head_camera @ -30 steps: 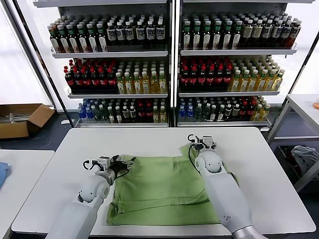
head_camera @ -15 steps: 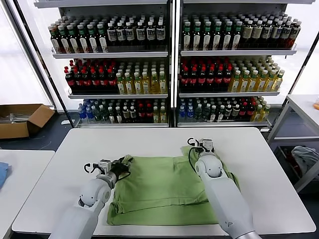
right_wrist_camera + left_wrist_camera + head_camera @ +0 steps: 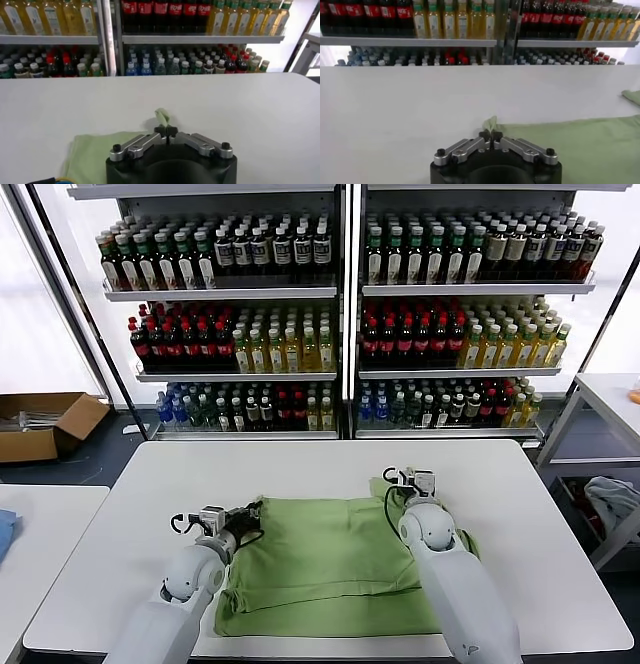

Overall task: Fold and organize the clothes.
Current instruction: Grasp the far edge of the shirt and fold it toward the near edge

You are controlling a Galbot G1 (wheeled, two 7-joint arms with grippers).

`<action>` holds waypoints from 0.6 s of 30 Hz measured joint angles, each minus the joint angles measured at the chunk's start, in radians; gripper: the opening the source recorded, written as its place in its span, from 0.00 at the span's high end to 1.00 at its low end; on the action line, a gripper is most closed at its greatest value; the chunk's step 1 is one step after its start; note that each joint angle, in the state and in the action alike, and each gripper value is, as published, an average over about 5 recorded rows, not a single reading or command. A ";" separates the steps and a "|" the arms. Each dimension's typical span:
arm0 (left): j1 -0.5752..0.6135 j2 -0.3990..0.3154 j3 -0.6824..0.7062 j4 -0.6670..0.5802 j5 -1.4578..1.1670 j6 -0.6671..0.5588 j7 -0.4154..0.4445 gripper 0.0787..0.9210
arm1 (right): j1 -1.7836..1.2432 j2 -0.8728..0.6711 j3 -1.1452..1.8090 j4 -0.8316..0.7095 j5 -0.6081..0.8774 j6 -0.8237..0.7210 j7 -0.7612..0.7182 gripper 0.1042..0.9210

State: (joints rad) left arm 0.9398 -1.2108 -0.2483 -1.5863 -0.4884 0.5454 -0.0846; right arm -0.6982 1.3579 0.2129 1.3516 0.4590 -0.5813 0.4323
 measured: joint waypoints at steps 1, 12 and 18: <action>0.002 0.000 -0.002 -0.002 0.002 -0.006 0.000 0.98 | -0.003 -0.002 0.003 0.008 0.001 -0.001 -0.001 1.00; 0.037 0.015 -0.033 -0.062 0.028 -0.081 0.012 0.98 | -0.042 -0.025 0.035 0.139 0.012 0.000 -0.019 1.00; 0.078 0.026 -0.052 -0.113 0.045 -0.099 0.018 0.98 | -0.085 -0.039 0.053 0.240 0.018 0.002 -0.016 1.00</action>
State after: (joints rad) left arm 1.0180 -1.1852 -0.3007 -1.6997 -0.4432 0.4464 -0.0661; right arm -0.7835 1.3184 0.2660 1.5920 0.4767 -0.5795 0.4160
